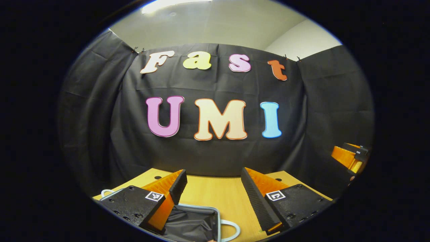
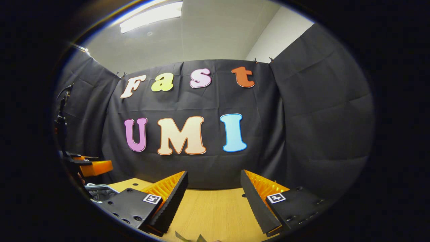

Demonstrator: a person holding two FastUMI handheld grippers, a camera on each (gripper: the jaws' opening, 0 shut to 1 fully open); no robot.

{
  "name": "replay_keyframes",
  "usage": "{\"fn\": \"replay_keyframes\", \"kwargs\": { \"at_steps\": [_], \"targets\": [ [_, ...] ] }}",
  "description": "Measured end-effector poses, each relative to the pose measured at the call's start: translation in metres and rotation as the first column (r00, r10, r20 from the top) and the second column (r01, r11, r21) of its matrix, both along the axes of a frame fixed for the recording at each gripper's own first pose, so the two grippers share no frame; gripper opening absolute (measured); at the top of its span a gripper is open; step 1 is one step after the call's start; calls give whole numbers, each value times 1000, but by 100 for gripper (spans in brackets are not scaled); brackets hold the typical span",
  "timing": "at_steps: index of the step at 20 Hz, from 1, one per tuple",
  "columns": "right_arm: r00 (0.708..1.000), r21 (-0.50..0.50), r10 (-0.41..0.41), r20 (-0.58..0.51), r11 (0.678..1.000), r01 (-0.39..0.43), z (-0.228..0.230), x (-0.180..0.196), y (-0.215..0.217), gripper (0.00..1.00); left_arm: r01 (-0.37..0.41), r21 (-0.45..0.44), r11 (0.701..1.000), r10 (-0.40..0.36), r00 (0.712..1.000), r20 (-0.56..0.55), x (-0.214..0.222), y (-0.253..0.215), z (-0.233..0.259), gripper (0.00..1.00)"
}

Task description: First open the suitcase, pack the skin care products into it, and then close the suitcase.

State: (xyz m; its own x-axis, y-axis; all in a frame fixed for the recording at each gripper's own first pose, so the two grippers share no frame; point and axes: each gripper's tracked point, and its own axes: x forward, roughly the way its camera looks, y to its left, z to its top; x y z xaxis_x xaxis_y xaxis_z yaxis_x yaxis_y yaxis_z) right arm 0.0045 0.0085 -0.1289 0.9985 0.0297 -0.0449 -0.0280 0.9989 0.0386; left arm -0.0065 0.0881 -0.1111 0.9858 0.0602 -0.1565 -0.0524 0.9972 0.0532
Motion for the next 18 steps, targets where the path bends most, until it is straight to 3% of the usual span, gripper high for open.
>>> {"fn": "replay_keyframes", "kwargs": {
  "at_steps": [10, 18],
  "targets": [
    [998, 0, 58, -32, 998, -58, -11, -15, -24, 98, 84, -42, 996, -91, 974, -207, -29, -100, -136, 95],
    [995, -84, 64, -74, 994, -70, -25, -26, -40, 98, 116, -93, 989, -142, 917, -373, -56, -136, -241, 94]
  ]
}}
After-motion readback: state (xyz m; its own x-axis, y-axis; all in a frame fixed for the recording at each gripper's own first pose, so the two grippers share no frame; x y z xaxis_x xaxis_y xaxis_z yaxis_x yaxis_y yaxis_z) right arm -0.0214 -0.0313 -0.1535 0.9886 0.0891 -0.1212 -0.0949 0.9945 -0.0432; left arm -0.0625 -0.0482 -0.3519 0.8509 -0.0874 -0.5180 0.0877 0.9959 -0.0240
